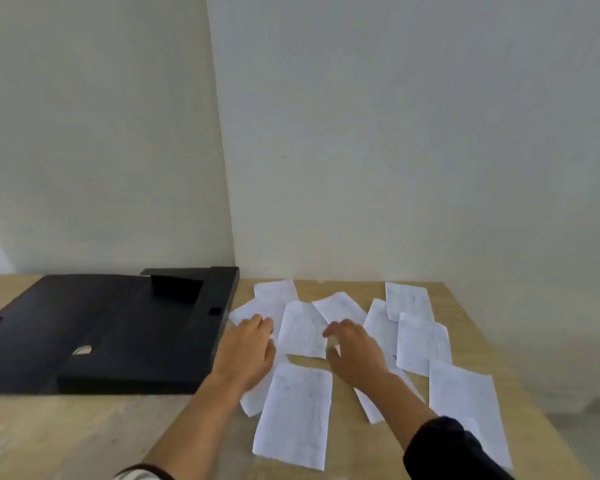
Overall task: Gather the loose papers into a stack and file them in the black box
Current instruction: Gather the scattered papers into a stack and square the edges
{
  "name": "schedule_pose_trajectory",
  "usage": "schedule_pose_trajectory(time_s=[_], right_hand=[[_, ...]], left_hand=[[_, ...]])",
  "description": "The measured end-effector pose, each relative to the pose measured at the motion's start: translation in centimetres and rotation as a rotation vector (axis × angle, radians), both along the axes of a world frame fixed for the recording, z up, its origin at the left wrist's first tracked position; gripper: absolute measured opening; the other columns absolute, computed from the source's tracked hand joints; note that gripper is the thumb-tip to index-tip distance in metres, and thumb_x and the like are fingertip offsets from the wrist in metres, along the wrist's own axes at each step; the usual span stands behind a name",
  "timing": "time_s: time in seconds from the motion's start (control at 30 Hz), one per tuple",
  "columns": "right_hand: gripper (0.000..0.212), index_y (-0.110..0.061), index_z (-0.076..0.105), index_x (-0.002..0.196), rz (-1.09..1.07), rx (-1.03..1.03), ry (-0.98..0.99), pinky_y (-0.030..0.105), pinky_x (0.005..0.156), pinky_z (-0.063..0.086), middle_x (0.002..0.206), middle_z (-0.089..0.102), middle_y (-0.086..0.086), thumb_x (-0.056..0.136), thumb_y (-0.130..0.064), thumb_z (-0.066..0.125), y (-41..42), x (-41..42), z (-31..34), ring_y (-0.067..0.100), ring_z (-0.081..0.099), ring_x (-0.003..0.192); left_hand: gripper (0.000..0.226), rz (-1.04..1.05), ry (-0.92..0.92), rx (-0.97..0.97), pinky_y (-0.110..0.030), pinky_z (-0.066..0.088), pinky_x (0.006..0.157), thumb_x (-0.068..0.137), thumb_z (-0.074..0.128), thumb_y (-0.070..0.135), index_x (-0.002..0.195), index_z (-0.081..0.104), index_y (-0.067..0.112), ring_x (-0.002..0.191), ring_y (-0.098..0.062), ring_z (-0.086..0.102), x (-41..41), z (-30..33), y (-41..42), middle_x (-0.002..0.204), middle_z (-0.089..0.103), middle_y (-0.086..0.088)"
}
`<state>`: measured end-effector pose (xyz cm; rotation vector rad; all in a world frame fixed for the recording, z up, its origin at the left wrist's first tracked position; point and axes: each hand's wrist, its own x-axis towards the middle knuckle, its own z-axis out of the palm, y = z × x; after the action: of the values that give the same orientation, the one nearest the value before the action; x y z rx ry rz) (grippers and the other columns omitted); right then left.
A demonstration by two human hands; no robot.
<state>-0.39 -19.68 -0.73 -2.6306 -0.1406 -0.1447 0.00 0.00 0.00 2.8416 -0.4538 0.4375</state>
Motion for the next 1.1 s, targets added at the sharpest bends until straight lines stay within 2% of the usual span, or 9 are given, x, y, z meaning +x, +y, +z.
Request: schedule_pose_trajectory(time_s=[0.1,0.2,0.4,0.57,0.63,0.73,0.9,1.0,1.1], right_hand=[[0.045,-0.026,0.045,0.127,0.092,-0.217,0.206,0.041,0.106,0.032,0.135,0.047,-0.002,0.085,-0.040,0.056,-0.2,-1.1,-2.2,0.021,0.041,0.126],[0.055,-0.027,0.042,0.130,0.106,-0.250,0.213,0.041,0.109,0.027,0.137,0.045,-0.003,0.082,-0.052,0.055,-0.1,-1.8,-3.9,0.020,0.037,0.130],[0.046,-0.024,0.045,0.113,0.101,-0.136,0.092,0.036,0.098,0.034,0.120,0.052,-0.003,0.077,-0.047,0.063,0.5,-0.5,-4.6,0.019,0.044,0.117],[0.040,-0.025,0.043,0.104,0.111,-0.077,0.081,0.035,0.092,0.037,0.110,0.057,-0.003,0.076,-0.037,0.068,1.7,0.9,-4.5,0.019,0.050,0.106],[0.040,-0.024,0.043,0.105,0.116,-0.060,0.069,0.036,0.093,0.037,0.111,0.058,-0.003,0.077,-0.036,0.068,2.4,1.3,-4.5,0.019,0.051,0.106],[0.041,-0.024,0.042,0.105,0.101,-0.065,0.055,0.036,0.093,0.036,0.111,0.060,-0.004,0.076,-0.039,0.068,2.9,1.8,-5.0,0.019,0.052,0.106],[0.038,-0.024,0.045,0.112,0.062,-0.044,0.034,0.035,0.100,0.030,0.120,0.054,-0.006,0.081,-0.045,0.055,2.8,2.9,-5.7,0.017,0.045,0.118],[0.043,-0.022,0.042,0.130,0.077,-0.072,0.061,0.040,0.114,0.020,0.142,0.043,-0.003,0.091,-0.041,0.039,2.6,4.0,-5.8,0.019,0.023,0.141],[0.039,-0.022,0.043,0.132,0.152,-0.088,0.153,0.041,0.116,0.017,0.149,0.038,-0.001,0.096,-0.034,0.031,2.5,5.2,-5.9,0.023,0.016,0.145]], left_hand=[[0.037,0.132,0.213,0.109,-0.029,0.047,0.084,0.093,0.036,0.039,0.120,0.045,0.017,0.109,-0.020,0.053,-0.9,-2.3,-0.6,0.127,0.051,-0.005],[0.050,0.226,0.403,0.123,-0.038,0.042,0.098,0.089,0.036,0.054,0.125,0.041,0.019,0.119,-0.025,0.044,-1.8,-4.6,-0.8,0.133,0.044,-0.006],[0.057,0.357,0.437,-0.200,-0.044,0.025,0.112,0.079,0.058,0.051,0.124,0.042,0.019,0.139,-0.037,0.011,-2.8,-6.3,-1.3,0.153,0.005,-0.017],[0.067,0.465,0.334,-0.588,-0.042,0.043,0.101,0.064,0.080,0.029,0.119,0.043,0.017,0.126,-0.030,0.034,-2.6,-6.0,-1.8,0.140,0.030,-0.012],[0.071,0.473,0.298,-0.682,-0.034,0.054,0.083,0.062,0.082,0.017,0.120,0.041,0.016,0.110,-0.024,0.049,-2.4,-5.4,-1.8,0.125,0.046,-0.010],[0.079,0.477,0.322,-0.777,-0.016,0.046,0.056,0.068,0.078,0.007,0.132,0.031,0.012,0.088,-0.015,0.057,-2.1,-4.9,-1.6,0.106,0.058,-0.010],[0.047,0.532,0.354,-0.703,-0.027,0.047,0.063,0.072,0.072,0.006,0.106,0.040,0.013,0.086,-0.016,0.052,-1.8,-4.9,-0.7,0.103,0.055,-0.003],[0.029,0.550,0.306,-0.719,-0.032,0.045,0.061,0.081,0.059,0.007,0.104,0.042,0.011,0.082,-0.020,0.053,-1.3,-4.2,-0.3,0.098,0.056,-0.004],[0.014,0.627,0.236,-0.755,-0.033,0.041,0.060,0.090,0.048,0.010,0.103,0.044,0.006,0.075,-0.022,0.053,-0.7,-3.5,-0.4,0.095,0.058,-0.009]])
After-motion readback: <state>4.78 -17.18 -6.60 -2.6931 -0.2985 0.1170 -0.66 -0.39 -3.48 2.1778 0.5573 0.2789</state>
